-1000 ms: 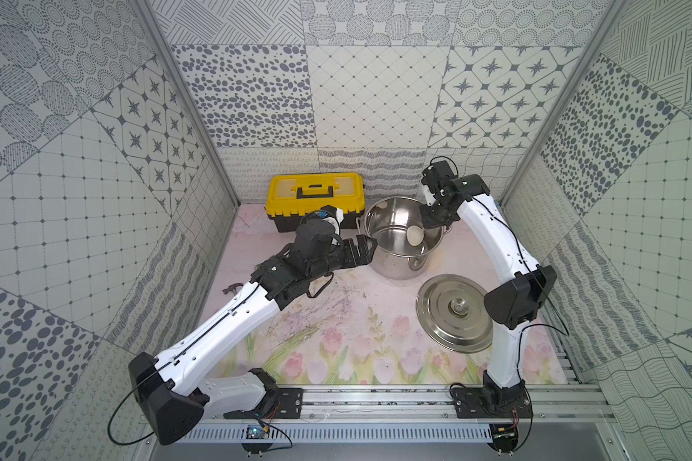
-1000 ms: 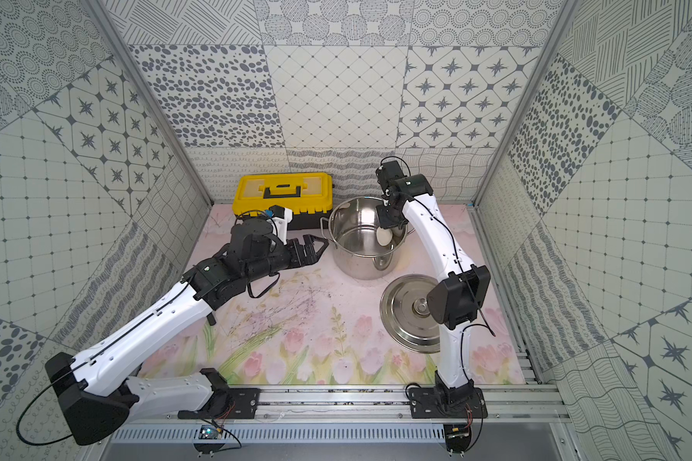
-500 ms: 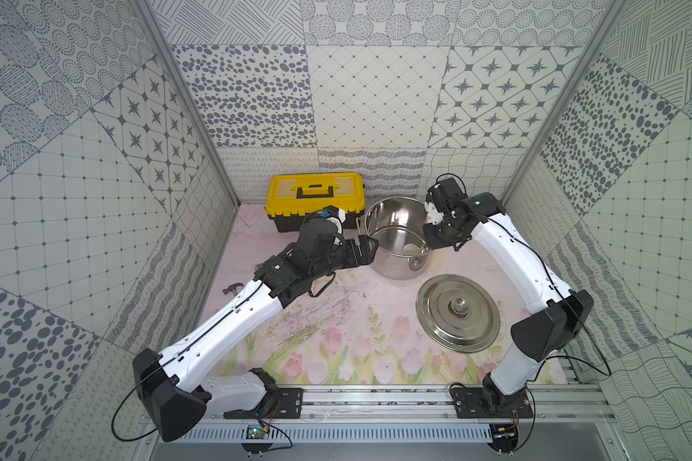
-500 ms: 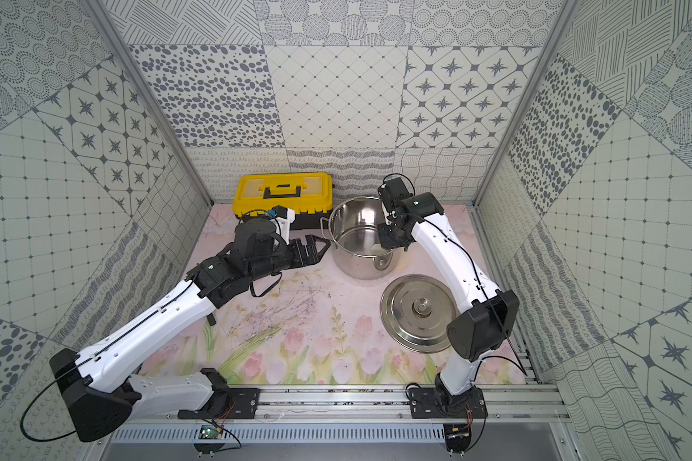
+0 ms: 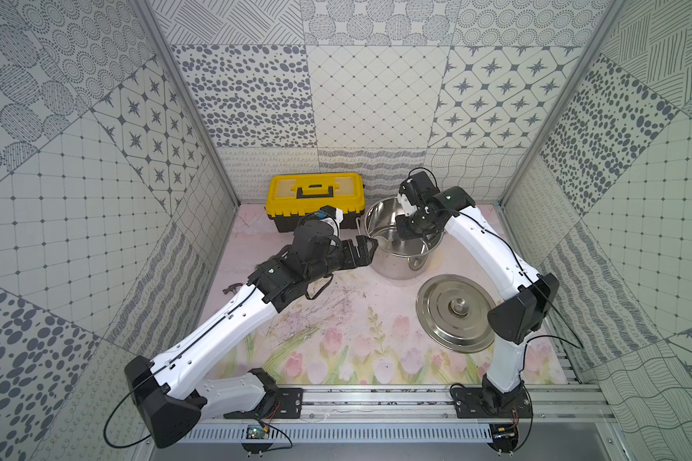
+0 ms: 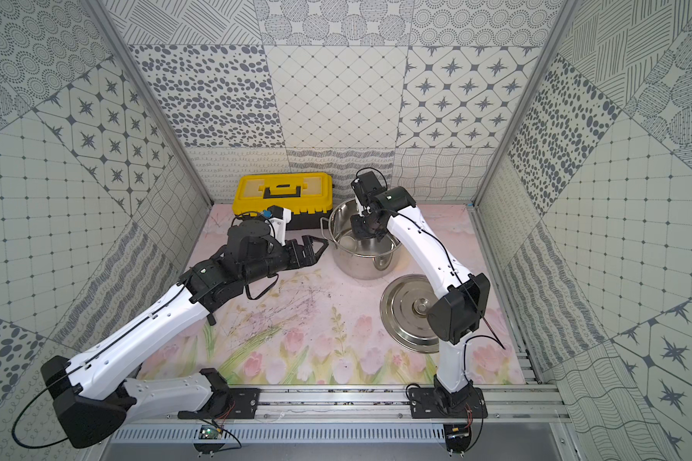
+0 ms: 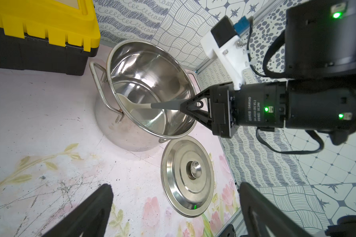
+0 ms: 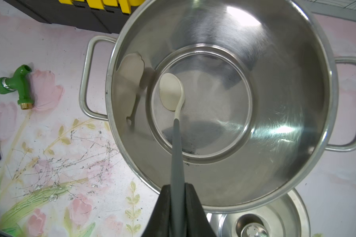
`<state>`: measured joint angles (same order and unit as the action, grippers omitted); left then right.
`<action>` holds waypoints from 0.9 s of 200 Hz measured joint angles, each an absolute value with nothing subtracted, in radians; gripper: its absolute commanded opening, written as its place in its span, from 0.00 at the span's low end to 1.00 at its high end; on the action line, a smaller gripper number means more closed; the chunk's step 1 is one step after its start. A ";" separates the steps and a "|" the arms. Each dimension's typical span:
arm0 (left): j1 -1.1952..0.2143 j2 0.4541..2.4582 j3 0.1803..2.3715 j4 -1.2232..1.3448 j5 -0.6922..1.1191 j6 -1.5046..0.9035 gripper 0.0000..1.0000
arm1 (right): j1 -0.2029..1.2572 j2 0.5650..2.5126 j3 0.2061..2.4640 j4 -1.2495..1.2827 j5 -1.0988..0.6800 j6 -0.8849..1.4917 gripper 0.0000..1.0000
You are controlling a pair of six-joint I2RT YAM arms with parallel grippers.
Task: Stir the soup with a spoon
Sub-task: Stir the soup in the pan with a stick.
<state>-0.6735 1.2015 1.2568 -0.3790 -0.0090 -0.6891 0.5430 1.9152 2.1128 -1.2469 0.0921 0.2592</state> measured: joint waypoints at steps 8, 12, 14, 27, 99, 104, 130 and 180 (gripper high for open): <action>-0.674 1.196 1.254 -0.379 -0.011 -0.689 1.00 | 0.541 1.935 2.144 -1.249 0.102 0.258 0.00; -0.674 1.193 1.253 -0.379 -0.011 -0.689 1.00 | 0.538 1.945 2.159 -1.249 0.106 0.256 0.00; -0.674 1.191 1.252 -0.379 -0.011 -0.689 1.00 | 0.537 1.948 2.166 -1.250 0.108 0.255 0.00; -0.675 1.184 1.249 -0.381 -0.012 -0.689 1.00 | 0.528 1.977 2.220 -1.257 0.123 0.252 0.00; -0.676 1.176 1.248 -0.386 -0.014 -0.688 1.00 | 0.415 1.995 2.257 -1.276 0.173 0.204 0.00; -0.677 1.176 1.248 -0.386 -0.014 -0.688 1.00 | 0.407 1.989 2.243 -1.275 0.177 0.198 0.00; -0.678 1.176 1.248 -0.386 -0.014 -0.688 1.00 | 0.390 1.939 2.148 -1.280 0.191 0.174 0.00; -0.679 1.176 1.248 -0.386 -0.011 -0.685 1.00 | 0.389 1.791 1.975 -1.286 0.181 0.157 0.00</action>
<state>-0.6792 1.1759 1.2476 -0.3859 -0.0113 -0.6853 0.3893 1.7908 1.9755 -1.2861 0.1810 0.1574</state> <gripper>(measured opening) 0.996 0.165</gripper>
